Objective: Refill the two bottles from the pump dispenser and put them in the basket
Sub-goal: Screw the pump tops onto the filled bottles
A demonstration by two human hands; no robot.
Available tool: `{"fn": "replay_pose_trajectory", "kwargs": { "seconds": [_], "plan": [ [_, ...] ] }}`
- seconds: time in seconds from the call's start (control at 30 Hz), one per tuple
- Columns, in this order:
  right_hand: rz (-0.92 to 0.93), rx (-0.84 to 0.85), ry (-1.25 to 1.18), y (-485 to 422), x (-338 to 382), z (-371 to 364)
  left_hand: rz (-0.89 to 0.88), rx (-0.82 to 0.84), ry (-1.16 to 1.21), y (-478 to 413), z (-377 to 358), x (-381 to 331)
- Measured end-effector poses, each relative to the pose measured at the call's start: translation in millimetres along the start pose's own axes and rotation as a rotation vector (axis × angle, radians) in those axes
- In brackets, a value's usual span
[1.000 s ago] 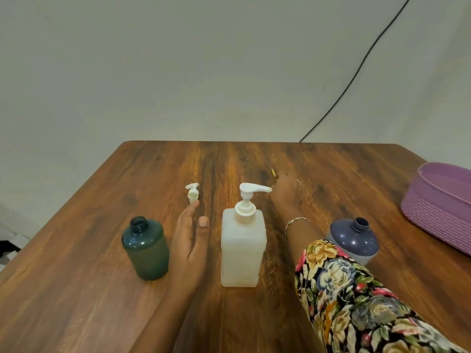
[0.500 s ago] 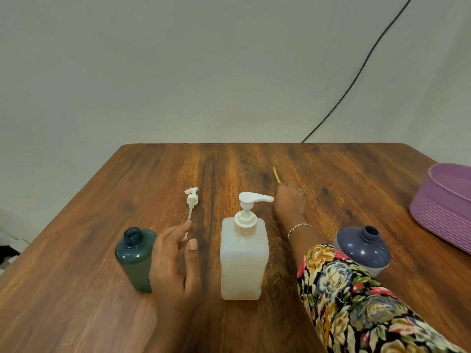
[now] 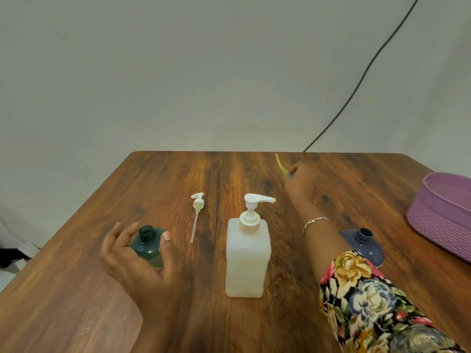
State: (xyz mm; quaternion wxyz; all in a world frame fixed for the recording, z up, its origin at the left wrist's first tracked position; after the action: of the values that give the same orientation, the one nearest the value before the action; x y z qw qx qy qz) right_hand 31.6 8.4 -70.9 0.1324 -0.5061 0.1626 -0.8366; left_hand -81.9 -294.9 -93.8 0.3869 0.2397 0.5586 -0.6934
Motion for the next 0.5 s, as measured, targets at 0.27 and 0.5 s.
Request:
{"fn": "replay_pose_trajectory", "kwargs": {
  "seconds": [0.27, 0.5],
  "plan": [
    [0.056, 0.094, -0.375, 4, 90, 59, 0.179, 0.328, -0.030, -10, -7, 21],
    [0.185, 0.376, -0.502, 35, 181, 87, 0.202, 0.399, -0.104, -28, 4, 25]
  ]
}}
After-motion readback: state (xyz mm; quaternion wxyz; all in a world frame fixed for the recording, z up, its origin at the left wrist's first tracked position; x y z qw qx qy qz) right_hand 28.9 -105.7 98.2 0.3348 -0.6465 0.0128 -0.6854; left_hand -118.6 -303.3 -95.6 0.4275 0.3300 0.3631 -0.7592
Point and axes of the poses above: each hand's wrist, its own y-axis away from the middle knuckle, its own z-axis out of the back of the hand, x = y × z, the point moved 2 cm from there along -y, towards the middle knuckle, and after that the axes turned 13 degrees about -y, right-handed, at the moved point
